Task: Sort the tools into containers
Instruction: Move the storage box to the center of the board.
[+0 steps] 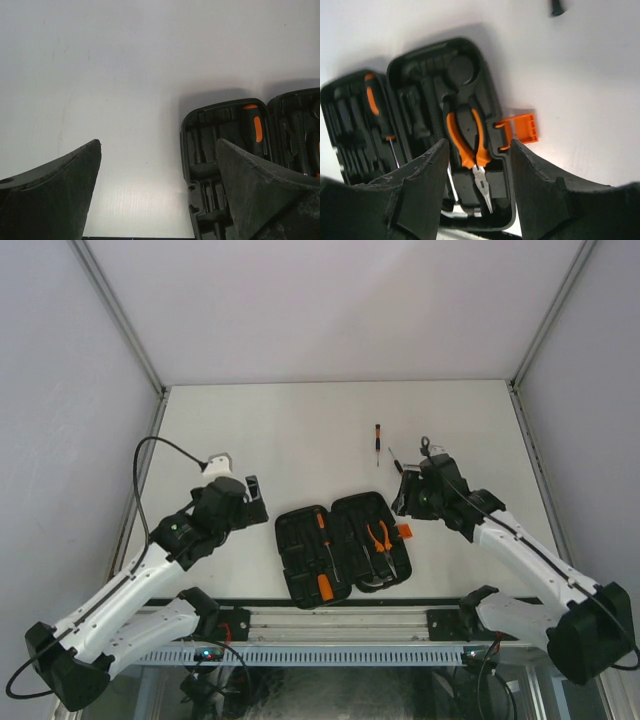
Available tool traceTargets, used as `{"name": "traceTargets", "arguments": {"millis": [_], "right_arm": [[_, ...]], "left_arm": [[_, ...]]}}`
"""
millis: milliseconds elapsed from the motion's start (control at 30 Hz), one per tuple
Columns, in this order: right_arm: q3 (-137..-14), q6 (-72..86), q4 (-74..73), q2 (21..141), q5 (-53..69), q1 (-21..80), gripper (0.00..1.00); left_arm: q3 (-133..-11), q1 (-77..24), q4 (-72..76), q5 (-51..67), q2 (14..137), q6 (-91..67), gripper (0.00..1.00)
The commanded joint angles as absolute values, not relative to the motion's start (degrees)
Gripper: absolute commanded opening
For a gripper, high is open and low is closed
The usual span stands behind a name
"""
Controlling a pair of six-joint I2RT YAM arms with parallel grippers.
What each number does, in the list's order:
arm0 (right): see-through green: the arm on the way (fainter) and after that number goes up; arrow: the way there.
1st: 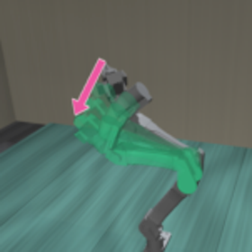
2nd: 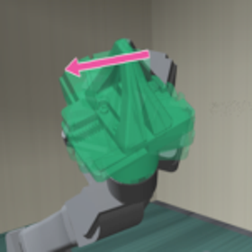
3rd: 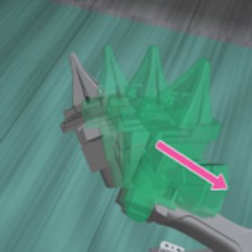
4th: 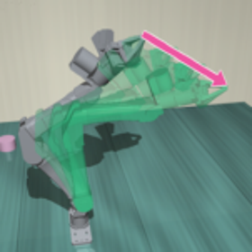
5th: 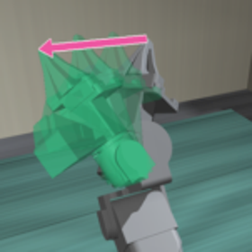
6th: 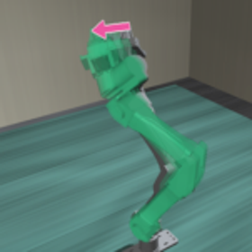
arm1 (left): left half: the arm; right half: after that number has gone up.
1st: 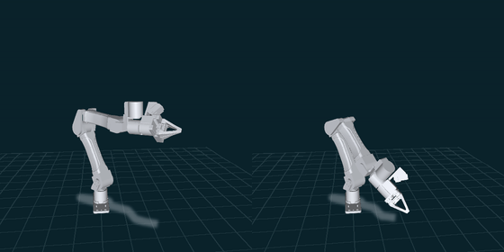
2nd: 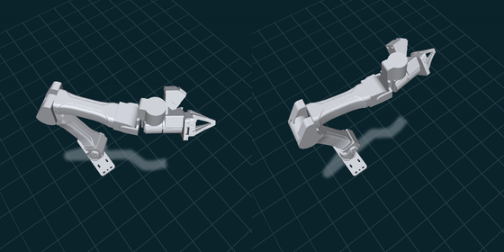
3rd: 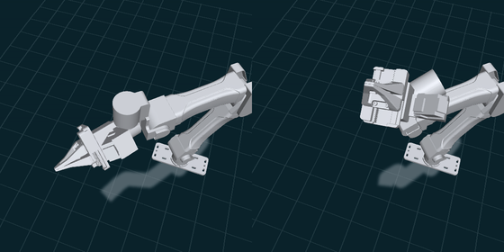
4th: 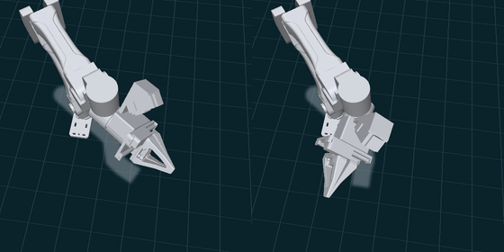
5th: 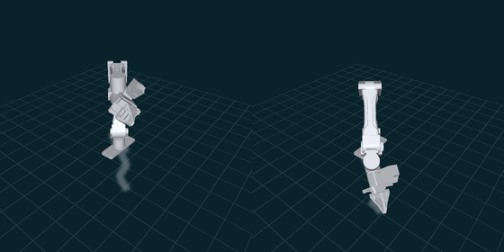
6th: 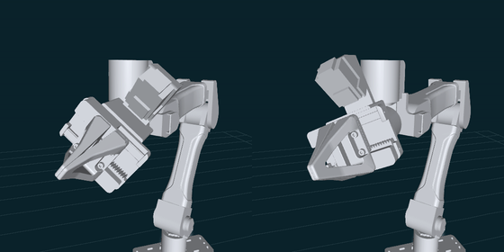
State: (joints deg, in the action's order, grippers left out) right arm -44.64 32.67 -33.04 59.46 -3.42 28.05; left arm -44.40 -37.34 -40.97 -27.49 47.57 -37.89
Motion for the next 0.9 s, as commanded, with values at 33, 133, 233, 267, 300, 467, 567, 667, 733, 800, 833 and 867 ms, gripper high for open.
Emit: {"name": "traceTargets", "arguments": {"millis": [33, 133, 233, 267, 300, 467, 567, 667, 733, 800, 833, 867], "right_arm": [[-48.4, 24.7, -29.6, 64.9, 7.6, 30.7, 0.52], [-51.0, 24.0, -28.8, 69.3, 5.7, 35.5, 0.52], [-55.3, 24.2, -29.2, 75.2, 3.7, 39.7, 0.52], [-56.8, 24.5, -29.4, 77.2, 3.0, 41.2, 0.52], [-58.2, 24.6, -29.4, 78.9, 2.1, 42.7, 0.52], [-64.3, 27.1, -30.7, 88.5, -1.8, 48.5, 0.52], [-66.8, 28.3, -32.0, 92.0, -4.5, 50.7, 0.52], [-67.3, 29.2, -32.9, 94.0, -5.7, 51.8, 0.51], [-67.4, 29.4, -33.7, 94.8, -5.8, 52.3, 0.52], [-67.3, 29.3, -34.4, 95.7, -5.8, 52.8, 0.51], [-67.3, 29.4, -34.7, 96.0, -5.9, 53.0, 0.51], [-67.3, 29.5, -34.9, 96.4, -6.0, 53.2, 0.51]], "left_arm": [[-46.6, -33.7, -38.4, -22.5, 46.1, -34.4, 1.0], [-46.4, -31.9, -38.5, -21.9, 45.7, -35.1, 1.0], [-46.8, -30.7, -39.5, -21.3, 45.5, -34.9, 1.0], [-47.0, -30.5, -40.0, -21.5, 45.6, -34.9, 1.0], [-47.5, -30.4, -40.6, -21.9, 45.9, -35.0, 1.0], [-49.7, -30.3, -43.7, -23.5, 47.7, -35.3, 1.0], [-49.7, -30.2, -44.5, -24.2, 47.8, -35.3, 1.0], [-48.8, -30.1, -44.2, -24.2, 46.2, -35.8, 1.0], [-48.0, -30.1, -43.1, -23.2, 45.0, -35.7, 1.0], [-47.6, -30.1, -42.8, -23.1, 44.1, -35.7, 1.0], [-47.6, -30.0, -42.8, -23.2, 43.8, -35.8, 1.0], [-47.5, -30.0, -42.8, -23.3, 43.5, -35.8, 1.0]]}}
